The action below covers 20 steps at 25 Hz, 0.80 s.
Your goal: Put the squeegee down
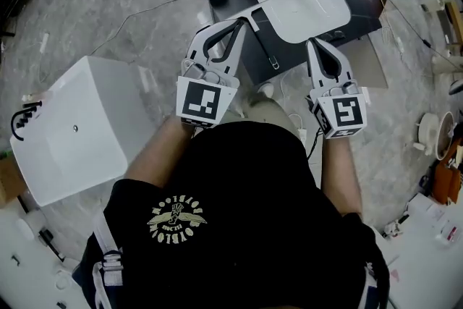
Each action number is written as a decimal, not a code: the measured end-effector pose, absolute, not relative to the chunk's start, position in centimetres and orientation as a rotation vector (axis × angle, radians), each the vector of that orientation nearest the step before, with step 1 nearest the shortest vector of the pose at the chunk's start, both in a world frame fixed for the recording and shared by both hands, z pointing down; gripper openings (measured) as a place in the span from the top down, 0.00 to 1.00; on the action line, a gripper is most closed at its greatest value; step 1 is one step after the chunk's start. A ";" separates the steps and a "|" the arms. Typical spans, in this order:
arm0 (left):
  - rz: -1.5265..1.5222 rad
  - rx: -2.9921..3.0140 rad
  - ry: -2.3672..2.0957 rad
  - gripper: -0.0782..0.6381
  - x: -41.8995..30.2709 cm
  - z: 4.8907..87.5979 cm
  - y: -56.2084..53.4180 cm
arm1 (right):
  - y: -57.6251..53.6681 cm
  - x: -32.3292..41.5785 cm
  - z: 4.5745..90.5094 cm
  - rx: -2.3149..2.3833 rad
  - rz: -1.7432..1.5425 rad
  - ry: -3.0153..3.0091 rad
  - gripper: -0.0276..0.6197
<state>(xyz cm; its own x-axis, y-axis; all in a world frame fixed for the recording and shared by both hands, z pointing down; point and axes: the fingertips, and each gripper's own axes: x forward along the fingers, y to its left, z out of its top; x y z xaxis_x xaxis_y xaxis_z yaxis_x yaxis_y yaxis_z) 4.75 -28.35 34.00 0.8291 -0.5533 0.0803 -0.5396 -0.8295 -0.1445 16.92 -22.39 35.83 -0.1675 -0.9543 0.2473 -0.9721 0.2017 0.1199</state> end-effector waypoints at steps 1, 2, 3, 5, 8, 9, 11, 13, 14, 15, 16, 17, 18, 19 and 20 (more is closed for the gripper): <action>-0.179 -2.889 0.862 0.86 4.9 33.8 -28.0 | -22.2 16.9 35.7 1.823 0.088 -2.210 0.91; -0.178 -2.885 0.860 0.86 5.0 33.6 -27.8 | -22.0 16.9 35.5 1.815 0.081 -2.210 0.91; -0.177 -2.880 0.862 0.86 5.2 33.5 -27.5 | -21.8 16.8 35.5 1.807 0.074 -2.213 0.91; -0.178 -2.871 0.874 0.86 5.4 33.3 -27.1 | -21.5 16.9 35.4 1.793 0.069 -2.228 0.91; -0.193 -2.849 0.903 0.86 6.0 33.0 -26.8 | -21.5 17.5 35.1 1.769 0.067 -2.263 0.91; -0.200 -2.840 0.917 0.86 6.3 32.9 -26.7 | -21.6 17.7 35.1 1.760 0.064 -2.275 0.91; -0.216 -2.828 0.949 0.86 6.7 32.8 -26.6 | -21.6 18.3 35.0 1.738 0.062 -2.301 0.91; -0.230 -2.833 0.982 0.86 7.4 33.0 -26.2 | -21.2 19.1 35.0 1.710 0.065 -2.328 0.91; -0.237 -2.838 0.997 0.86 7.9 33.1 -25.9 | -20.9 19.5 35.0 1.694 0.063 -2.343 0.91; -0.249 -2.837 1.012 0.86 8.4 33.3 -25.7 | -20.6 20.0 35.0 1.678 0.059 -2.357 0.91; -0.266 -2.829 1.026 0.86 9.0 33.5 -25.5 | -20.3 20.5 35.1 1.662 0.058 -2.372 0.91; -0.281 -2.818 1.038 0.86 9.7 33.6 -25.2 | -20.0 21.0 35.2 1.648 0.062 -2.388 0.91; -0.291 -2.807 1.048 0.86 10.3 33.6 -24.7 | -19.7 21.4 35.3 1.633 0.068 -2.405 0.91; -0.295 -2.797 1.056 0.86 10.9 33.5 -24.3 | -19.4 21.9 35.5 1.616 0.071 -2.420 0.91; -0.295 -2.788 1.065 0.86 11.5 33.4 -23.8 | -19.3 22.4 35.6 1.599 0.072 -2.434 0.91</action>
